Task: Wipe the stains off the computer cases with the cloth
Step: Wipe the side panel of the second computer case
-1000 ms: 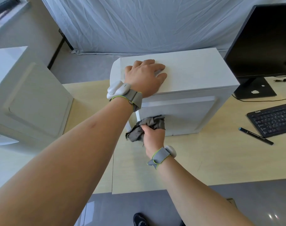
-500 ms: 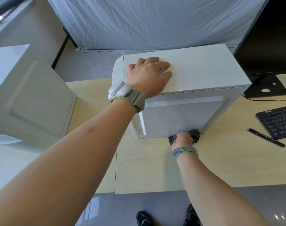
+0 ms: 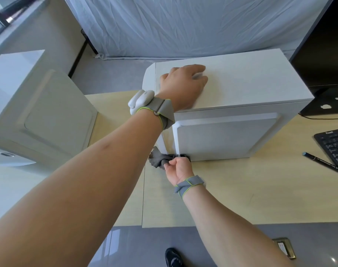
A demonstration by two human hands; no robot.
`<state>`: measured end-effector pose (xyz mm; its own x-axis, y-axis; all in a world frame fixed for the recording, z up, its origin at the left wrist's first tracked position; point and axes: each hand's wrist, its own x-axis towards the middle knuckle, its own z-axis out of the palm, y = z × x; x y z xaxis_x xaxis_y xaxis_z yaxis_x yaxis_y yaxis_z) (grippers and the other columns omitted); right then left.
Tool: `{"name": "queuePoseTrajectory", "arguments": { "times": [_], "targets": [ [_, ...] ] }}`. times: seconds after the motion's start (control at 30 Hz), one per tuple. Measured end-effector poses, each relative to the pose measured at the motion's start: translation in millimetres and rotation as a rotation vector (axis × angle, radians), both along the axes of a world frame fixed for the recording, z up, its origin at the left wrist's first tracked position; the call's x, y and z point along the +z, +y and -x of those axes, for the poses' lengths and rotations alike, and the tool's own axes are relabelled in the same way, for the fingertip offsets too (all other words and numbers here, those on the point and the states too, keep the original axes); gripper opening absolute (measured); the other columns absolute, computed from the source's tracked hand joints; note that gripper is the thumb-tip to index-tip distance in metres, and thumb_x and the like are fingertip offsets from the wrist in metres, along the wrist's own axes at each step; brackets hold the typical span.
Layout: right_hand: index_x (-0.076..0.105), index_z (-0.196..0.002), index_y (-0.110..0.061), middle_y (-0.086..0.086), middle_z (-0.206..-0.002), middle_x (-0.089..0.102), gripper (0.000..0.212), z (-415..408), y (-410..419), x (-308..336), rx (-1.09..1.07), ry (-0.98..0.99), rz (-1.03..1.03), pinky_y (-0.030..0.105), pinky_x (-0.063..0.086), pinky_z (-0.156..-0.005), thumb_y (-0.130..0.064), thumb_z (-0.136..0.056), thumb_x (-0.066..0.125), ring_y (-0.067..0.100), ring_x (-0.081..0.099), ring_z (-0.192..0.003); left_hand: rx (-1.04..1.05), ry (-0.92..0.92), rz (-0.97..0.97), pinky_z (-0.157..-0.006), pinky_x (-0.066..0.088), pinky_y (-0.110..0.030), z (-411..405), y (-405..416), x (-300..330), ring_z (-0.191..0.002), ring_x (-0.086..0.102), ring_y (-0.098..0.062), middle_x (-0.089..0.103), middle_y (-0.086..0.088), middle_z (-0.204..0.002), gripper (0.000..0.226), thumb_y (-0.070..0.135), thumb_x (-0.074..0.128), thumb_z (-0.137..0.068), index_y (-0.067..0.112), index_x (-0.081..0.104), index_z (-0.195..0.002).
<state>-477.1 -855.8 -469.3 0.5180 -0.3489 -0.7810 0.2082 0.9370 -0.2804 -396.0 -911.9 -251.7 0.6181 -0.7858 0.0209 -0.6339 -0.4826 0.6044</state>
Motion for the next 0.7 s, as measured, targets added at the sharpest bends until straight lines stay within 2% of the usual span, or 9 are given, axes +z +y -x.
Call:
{"name": "queuePoseTrajectory", "arguments": {
  "times": [0.1,0.17,0.23,0.3,0.4,0.47,0.53,0.6,0.7],
  "targets": [
    [0.054,-0.095,-0.006,0.010,-0.096,0.057,0.040,1,-2,17,-0.014,-0.082,-0.033,0.036,0.045,-0.094,0.018,-0.083,0.024,0.026,0.058,-0.085,0.039,0.302,0.158,-0.116,0.035,-0.040,-6,7,1,-0.130,0.052,-0.017,0.065,0.018,-0.128,0.050,0.058,0.051,-0.085,0.042,0.063,-0.130],
    [0.054,-0.101,-0.005,0.011,-0.101,0.056,0.039,3,-4,45,-0.043,-0.168,-0.028,0.034,0.046,-0.086,0.016,-0.084,0.026,0.028,0.058,-0.088,0.053,0.471,0.248,-0.110,0.043,-0.038,-8,11,5,-0.121,0.059,-0.012,0.069,0.015,-0.124,0.039,0.058,0.054,-0.086,0.040,0.068,-0.118],
    [0.054,-0.113,-0.002,0.015,-0.114,0.057,0.040,6,-5,74,-0.054,-0.263,-0.004,0.036,0.047,-0.095,0.014,-0.086,0.030,0.032,0.058,-0.104,0.022,0.591,0.317,-0.106,0.044,-0.035,-14,11,7,-0.117,0.062,-0.010,0.071,0.013,-0.121,0.039,0.055,0.054,-0.091,0.030,0.070,-0.117],
    [0.051,-0.121,-0.004,0.017,-0.123,0.055,0.037,13,-3,114,-0.066,-0.348,0.027,0.041,0.045,-0.105,0.010,-0.091,0.034,0.035,0.056,-0.116,-0.023,0.650,0.336,-0.115,0.039,-0.039,-20,15,8,-0.121,0.060,-0.009,0.072,0.011,-0.120,0.048,0.057,0.051,-0.095,0.024,0.070,-0.123],
    [0.059,-0.116,-0.006,0.015,-0.115,0.064,0.020,24,-5,164,-0.046,-0.445,0.099,0.045,0.048,-0.102,-0.006,-0.102,0.045,0.034,0.060,-0.118,-0.089,0.707,0.326,-0.121,0.028,-0.041,-28,17,14,-0.128,0.056,-0.009,0.072,0.006,-0.123,0.065,0.068,0.047,-0.089,0.020,0.068,-0.127],
    [0.063,-0.102,-0.007,0.011,-0.093,0.069,0.018,26,-2,189,-0.063,-0.398,0.193,0.046,0.052,-0.098,-0.018,-0.106,0.049,0.032,0.066,-0.102,-0.131,0.727,0.287,-0.123,0.022,-0.038,-34,19,19,-0.135,0.050,-0.010,0.067,0.001,-0.133,0.083,0.074,0.043,-0.082,0.015,0.061,-0.137],
    [0.061,-0.092,-0.010,0.007,-0.079,0.067,0.021,18,-1,200,-0.057,-0.279,0.243,0.042,0.056,-0.088,-0.022,-0.106,0.052,0.027,0.067,-0.087,-0.168,0.730,0.240,-0.119,0.020,-0.032,-35,18,24,-0.138,0.046,-0.010,0.060,-0.002,-0.141,0.091,0.076,0.041,-0.080,0.012,0.056,-0.143],
    [0.055,-0.086,-0.011,0.007,-0.076,0.058,0.021,5,1,193,-0.020,-0.209,0.211,0.037,0.052,-0.087,-0.013,-0.105,0.048,0.023,0.060,-0.078,-0.189,0.724,0.213,-0.111,0.022,-0.028,-34,17,26,-0.133,0.048,-0.007,0.057,-0.002,-0.144,0.091,0.073,0.039,-0.080,0.010,0.054,-0.143],
    [0.048,-0.085,-0.008,0.009,-0.075,0.043,0.024,-21,4,158,0.171,-0.092,0.148,0.035,0.044,-0.082,0.005,-0.101,0.035,0.021,0.045,-0.070,-0.200,0.722,0.186,-0.120,0.018,-0.036,-32,15,25,-0.134,0.047,-0.004,0.058,0.004,-0.142,0.086,0.076,0.041,-0.079,0.017,0.059,-0.138]
  ]
}}
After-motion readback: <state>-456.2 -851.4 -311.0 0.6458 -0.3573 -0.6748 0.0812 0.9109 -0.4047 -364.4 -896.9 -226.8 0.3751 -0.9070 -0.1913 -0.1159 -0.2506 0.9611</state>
